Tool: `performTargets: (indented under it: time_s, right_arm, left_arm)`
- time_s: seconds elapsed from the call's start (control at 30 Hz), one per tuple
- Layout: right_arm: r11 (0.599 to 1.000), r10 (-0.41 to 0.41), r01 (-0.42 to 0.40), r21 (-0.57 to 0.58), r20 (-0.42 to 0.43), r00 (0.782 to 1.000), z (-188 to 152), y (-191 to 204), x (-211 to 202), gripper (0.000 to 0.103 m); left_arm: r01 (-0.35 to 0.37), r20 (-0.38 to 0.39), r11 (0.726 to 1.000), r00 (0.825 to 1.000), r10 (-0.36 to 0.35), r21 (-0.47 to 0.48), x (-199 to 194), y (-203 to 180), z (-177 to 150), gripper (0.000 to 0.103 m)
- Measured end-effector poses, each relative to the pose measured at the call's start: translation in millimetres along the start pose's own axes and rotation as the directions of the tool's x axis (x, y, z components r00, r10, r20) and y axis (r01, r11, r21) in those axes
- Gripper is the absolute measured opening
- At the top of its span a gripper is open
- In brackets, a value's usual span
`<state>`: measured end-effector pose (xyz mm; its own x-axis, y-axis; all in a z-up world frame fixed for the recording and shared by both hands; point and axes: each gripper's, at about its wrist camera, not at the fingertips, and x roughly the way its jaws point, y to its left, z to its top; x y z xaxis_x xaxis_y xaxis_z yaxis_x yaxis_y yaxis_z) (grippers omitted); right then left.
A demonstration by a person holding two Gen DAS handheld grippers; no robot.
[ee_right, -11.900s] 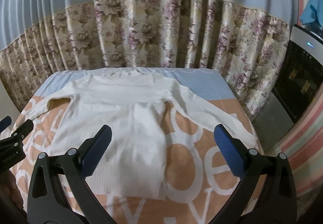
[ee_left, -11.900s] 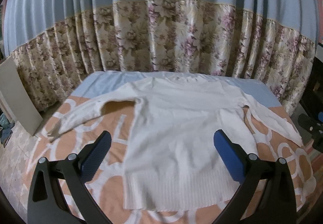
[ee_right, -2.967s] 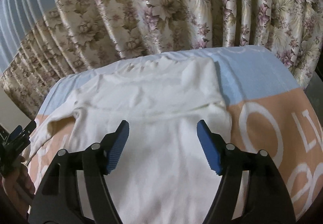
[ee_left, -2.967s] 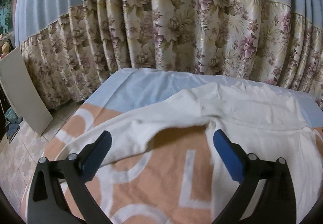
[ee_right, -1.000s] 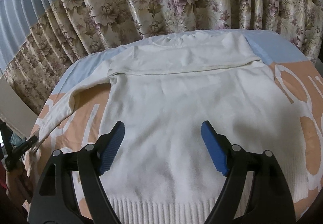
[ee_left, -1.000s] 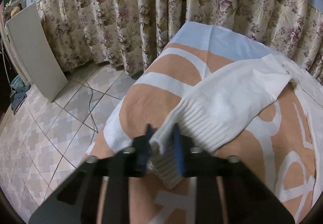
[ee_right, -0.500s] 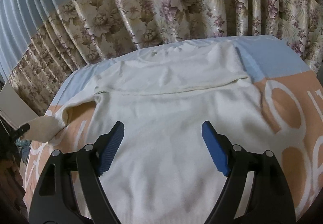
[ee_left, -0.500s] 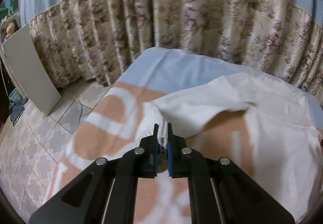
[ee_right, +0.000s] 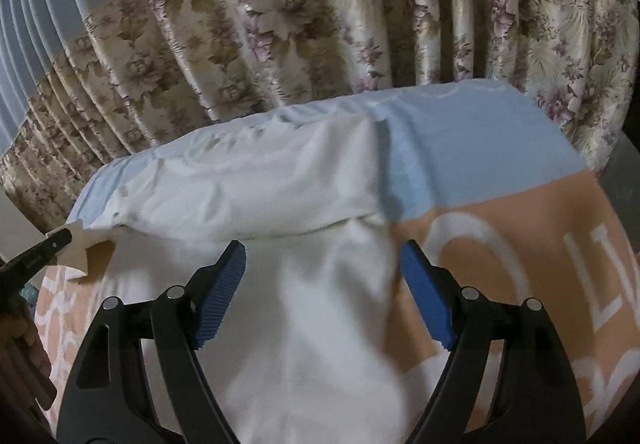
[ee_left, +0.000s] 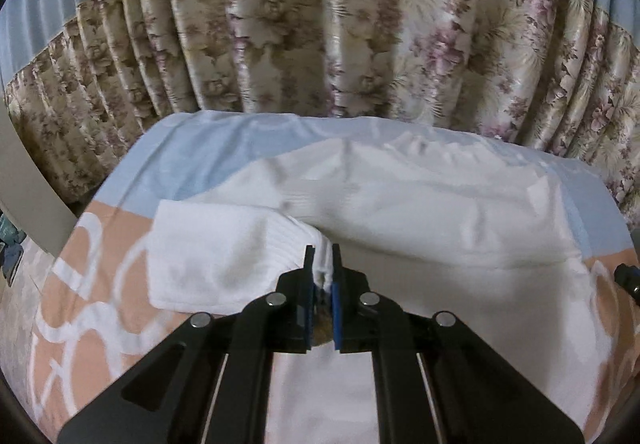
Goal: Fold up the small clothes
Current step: 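Fold the held sleeve across the sweater body with the left gripper, then open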
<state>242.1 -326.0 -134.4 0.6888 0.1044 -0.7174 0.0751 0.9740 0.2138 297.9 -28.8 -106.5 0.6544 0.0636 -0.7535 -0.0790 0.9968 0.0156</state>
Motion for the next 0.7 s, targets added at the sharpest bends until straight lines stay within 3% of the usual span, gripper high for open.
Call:
performTargets:
  time_s: [0.33, 0.47, 0.7]
  right_arm:
    - [0.999, 0.009, -0.009, -0.032, 0.021, 1.0, 27, -30, 21, 0.08]
    - [0.999, 0.021, -0.02, -0.026, 0.021, 1.0, 37, -33, 27, 0.08]
    - [1.0, -0.016, 0.016, -0.004, 0.02, 1.0, 48, -56, 29, 0.08]
  left_arm:
    - [0.022, -0.004, 1.0, 1.0, -0.022, -0.014, 1, -97, 30, 0.006]
    - [0.013, 0.0, 1.0, 1.0, -0.013, 0.018, 15, -126, 44, 0.006]
    - [0.062, -0.026, 0.995, 0.998, -0.06, 0.079, 48, -177, 46, 0.006]
